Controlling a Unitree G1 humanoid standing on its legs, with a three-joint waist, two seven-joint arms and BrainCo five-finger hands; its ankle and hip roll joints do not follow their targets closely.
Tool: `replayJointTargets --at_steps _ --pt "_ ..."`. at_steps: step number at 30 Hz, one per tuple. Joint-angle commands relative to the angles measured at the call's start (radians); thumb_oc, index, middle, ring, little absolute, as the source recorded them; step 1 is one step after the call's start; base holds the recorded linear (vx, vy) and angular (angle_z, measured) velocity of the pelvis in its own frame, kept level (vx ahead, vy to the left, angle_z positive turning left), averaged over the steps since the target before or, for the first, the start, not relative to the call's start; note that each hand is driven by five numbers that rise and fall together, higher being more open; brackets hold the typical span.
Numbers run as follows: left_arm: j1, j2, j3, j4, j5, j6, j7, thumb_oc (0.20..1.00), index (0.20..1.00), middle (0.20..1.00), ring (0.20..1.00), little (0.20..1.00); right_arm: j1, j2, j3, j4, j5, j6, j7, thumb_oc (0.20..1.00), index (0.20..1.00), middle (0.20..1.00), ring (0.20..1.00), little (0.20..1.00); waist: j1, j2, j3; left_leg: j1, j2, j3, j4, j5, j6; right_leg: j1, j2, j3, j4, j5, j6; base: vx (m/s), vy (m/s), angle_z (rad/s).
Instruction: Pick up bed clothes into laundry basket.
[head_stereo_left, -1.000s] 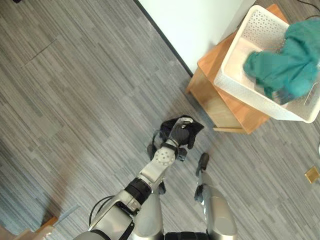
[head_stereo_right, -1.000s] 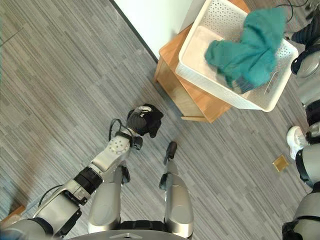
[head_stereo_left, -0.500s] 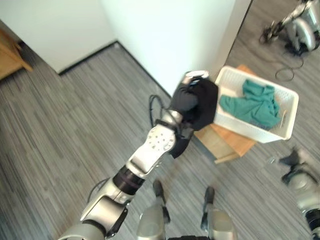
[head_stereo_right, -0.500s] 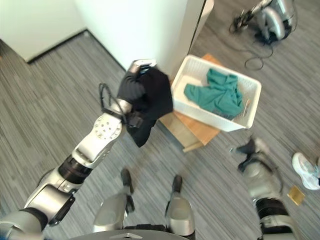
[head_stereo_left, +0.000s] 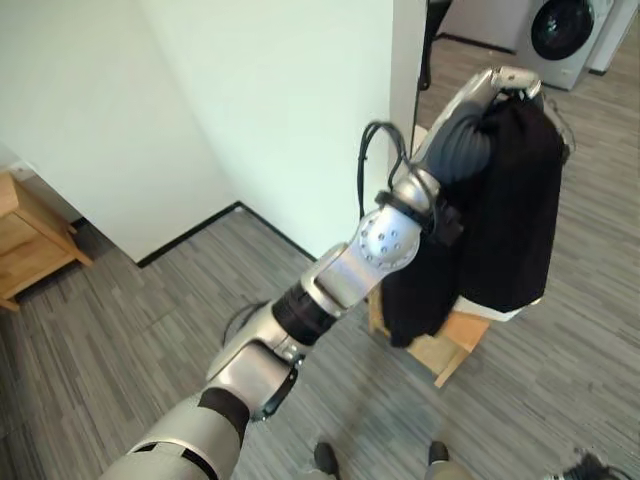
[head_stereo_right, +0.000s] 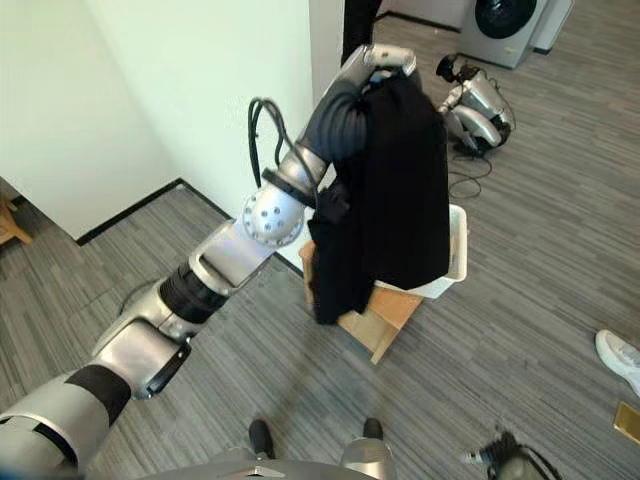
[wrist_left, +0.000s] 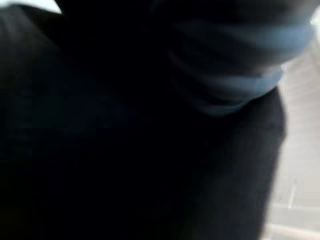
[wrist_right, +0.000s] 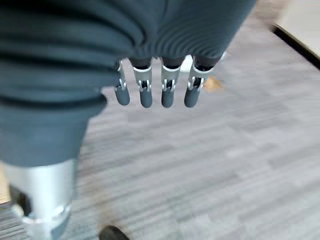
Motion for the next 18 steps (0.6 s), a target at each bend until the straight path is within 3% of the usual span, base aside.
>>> replayJointTargets --at_steps 1,5,8,18 --pt "-0.371 -0.045 0.027 0.258 -0.002 -0.031 0.098 0.2 0.2 0.2 0.2 0.2 -0.067 -0.041 0.041 0.028 0.06 -0.028 0.007 1.0 1.0 1.0 1.0 1.0 0.007 0.016 -0.021 0.033 0.055 -0.002 0.011 -0.116 -0.057 0.008 0.001 -0.007 0.017 -0.091 0.043 0.04 0.01 -0.1" --pt "-0.658 0.067 -0.054 0.555 -0.04 -0.017 0.153 0.2 0.2 0.2 0.2 0.2 -0.122 -0.014 0.11 0.065 0.055 -0.04 0.015 1.0 1.0 1.0 1.0 1.0 -0.025 0.026 -0.033 0.04 0.061 0.029 0.011 -0.122 -0.058 -0.012 0.0 0.006 0.017 -0.077 0.055 0.03 0.011 -0.19" --pt "-0.758 0.141 -0.104 0.69 -0.047 -0.021 0.146 0.2 0.2 0.2 0.2 0.2 -0.148 0.018 0.14 0.099 0.049 -0.044 0.021 1.0 1.0 1.0 1.0 1.0 -0.044 0.028 -0.042 0.049 0.065 0.057 0.011 -0.128 -0.058 -0.025 -0.002 0.015 0.017 -0.068 0.062 0.04 0.019 -0.24" --pt "-0.827 0.2 -0.139 0.768 -0.093 -0.022 0.148 0.2 0.2 0.2 0.2 0.2 -0.201 0.085 0.181 0.129 0.06 -0.028 0.046 1.0 1.0 1.0 1.0 1.0 -0.097 0.049 -0.057 0.088 0.058 0.14 0.011 -0.153 -0.057 -0.047 -0.013 0.035 0.017 -0.047 0.07 0.07 0.026 -0.19"
